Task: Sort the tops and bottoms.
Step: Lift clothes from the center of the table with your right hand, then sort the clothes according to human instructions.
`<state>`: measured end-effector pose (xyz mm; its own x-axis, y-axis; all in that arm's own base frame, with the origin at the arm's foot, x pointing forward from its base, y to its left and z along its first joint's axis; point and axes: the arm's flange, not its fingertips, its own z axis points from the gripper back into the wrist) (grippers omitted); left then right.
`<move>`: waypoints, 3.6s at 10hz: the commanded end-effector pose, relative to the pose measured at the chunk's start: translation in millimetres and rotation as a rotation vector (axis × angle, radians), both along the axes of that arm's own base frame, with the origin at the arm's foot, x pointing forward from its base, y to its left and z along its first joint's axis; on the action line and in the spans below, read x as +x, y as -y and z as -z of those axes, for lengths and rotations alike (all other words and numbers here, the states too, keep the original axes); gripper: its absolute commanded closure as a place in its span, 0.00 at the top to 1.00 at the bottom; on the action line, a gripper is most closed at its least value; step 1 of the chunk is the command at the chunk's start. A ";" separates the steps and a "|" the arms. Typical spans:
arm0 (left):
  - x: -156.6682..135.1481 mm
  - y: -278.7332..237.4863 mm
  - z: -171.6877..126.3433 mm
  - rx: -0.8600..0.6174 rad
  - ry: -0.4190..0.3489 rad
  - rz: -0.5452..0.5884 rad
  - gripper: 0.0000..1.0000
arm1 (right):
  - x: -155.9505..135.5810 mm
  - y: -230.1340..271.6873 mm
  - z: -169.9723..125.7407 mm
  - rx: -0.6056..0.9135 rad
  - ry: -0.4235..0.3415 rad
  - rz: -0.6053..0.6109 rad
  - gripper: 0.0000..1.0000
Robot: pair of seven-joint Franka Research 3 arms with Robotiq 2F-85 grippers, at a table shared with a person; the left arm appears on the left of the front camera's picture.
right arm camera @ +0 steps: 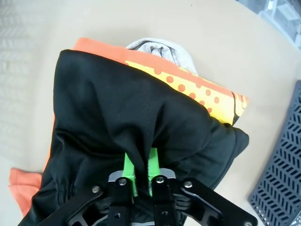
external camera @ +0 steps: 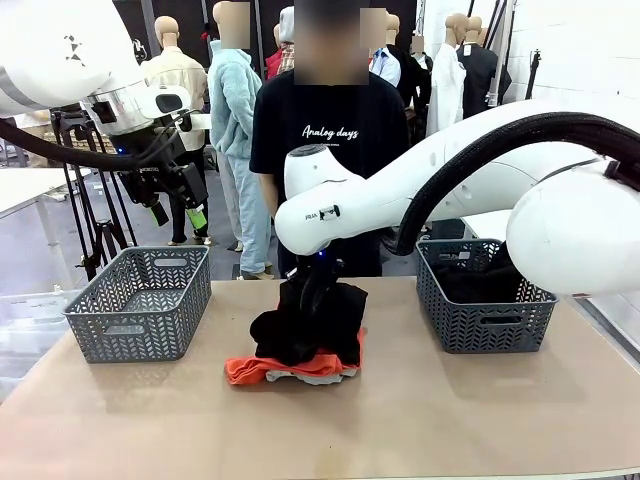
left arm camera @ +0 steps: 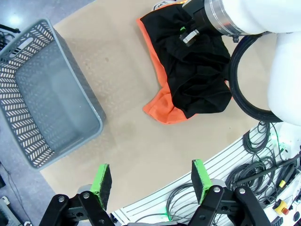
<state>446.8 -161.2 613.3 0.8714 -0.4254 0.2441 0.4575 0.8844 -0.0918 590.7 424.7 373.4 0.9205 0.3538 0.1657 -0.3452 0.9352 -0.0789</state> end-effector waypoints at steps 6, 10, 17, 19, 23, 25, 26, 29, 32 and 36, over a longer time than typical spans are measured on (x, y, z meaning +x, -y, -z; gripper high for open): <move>-0.1 -1.8 -1.5 0.006 0.005 -0.001 0.88 | 1.7 2.9 0.5 0.015 -0.011 0.012 0.00; -0.1 -1.8 -1.5 0.006 0.005 -0.001 0.88 | -27.6 28.4 -109.7 0.170 0.178 0.086 0.00; -0.1 -1.8 -1.5 0.006 0.005 -0.001 0.88 | -47.9 33.9 -205.4 0.164 0.221 0.061 0.00; -0.1 -1.8 -1.5 0.006 0.005 -0.001 0.88 | -53.0 34.0 -207.7 0.153 0.208 0.053 0.00; -0.1 -1.8 -1.5 0.006 0.005 -0.001 0.88 | -93.5 42.2 -313.8 0.073 0.479 0.124 0.00; -0.1 -1.8 -1.5 0.006 0.005 -0.001 0.88 | -101.6 38.6 -337.4 0.072 0.537 0.100 0.00; -0.1 -1.8 -1.5 0.006 0.005 -0.001 0.88 | -98.1 50.4 -330.6 0.102 0.477 0.086 0.00; -0.1 -1.8 -1.5 0.006 0.005 -0.001 0.88 | -98.1 50.4 -330.6 0.102 0.477 0.086 0.00; -0.1 -1.8 -1.5 0.006 0.005 -0.001 0.88 | -98.1 50.4 -330.6 0.102 0.477 0.086 0.00; -0.1 -1.8 -1.5 0.006 0.005 -0.001 0.88 | -98.1 50.4 -330.6 0.102 0.477 0.086 0.00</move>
<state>446.9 -161.2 613.7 0.8713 -0.4255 0.2447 0.4576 0.8844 -0.0916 493.8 375.6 699.9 0.7550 0.2506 0.6060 -0.2110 0.9678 -0.1373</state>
